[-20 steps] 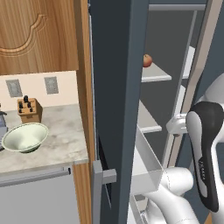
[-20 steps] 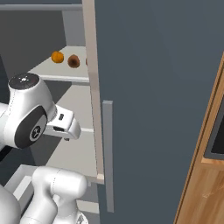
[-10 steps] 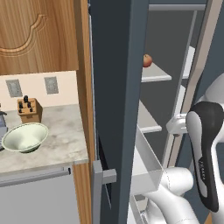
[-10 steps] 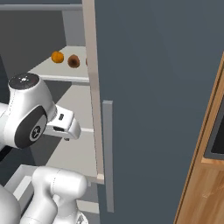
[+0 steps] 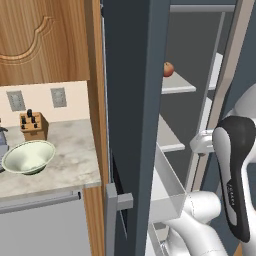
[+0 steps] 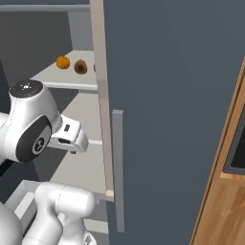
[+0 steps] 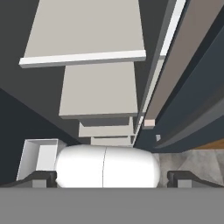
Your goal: Take the orange, potato, and peach from the freezer and place them in the bowl on the counter.
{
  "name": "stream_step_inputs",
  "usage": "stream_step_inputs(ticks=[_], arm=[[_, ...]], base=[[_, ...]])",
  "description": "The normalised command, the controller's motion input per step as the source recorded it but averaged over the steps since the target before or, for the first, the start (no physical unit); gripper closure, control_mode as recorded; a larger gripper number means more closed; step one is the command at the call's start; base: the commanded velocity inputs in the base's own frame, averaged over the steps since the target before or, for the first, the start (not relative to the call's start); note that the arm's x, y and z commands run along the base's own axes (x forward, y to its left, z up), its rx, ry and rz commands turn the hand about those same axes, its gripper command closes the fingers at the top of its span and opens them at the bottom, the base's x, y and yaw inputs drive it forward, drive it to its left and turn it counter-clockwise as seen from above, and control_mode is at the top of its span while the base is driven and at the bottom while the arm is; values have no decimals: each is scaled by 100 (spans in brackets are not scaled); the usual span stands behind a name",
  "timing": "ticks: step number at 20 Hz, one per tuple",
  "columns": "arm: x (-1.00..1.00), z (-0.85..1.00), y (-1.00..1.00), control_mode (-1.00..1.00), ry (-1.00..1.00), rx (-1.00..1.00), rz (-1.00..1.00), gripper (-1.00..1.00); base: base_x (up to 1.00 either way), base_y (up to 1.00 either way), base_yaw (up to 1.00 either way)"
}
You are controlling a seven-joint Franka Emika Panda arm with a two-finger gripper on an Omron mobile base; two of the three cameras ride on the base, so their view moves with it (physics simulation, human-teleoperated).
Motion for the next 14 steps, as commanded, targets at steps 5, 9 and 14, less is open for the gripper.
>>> stream_step_inputs(ticks=[5,9,14], arm=[[0,1,2,-100,-1,0,0,-100],[0,43,25,-100,-3,0,0,-100],[0,54,21,-100,-12,0,0,-100]], base=[[0,0,0],[0,0,0],[0,0,0]])
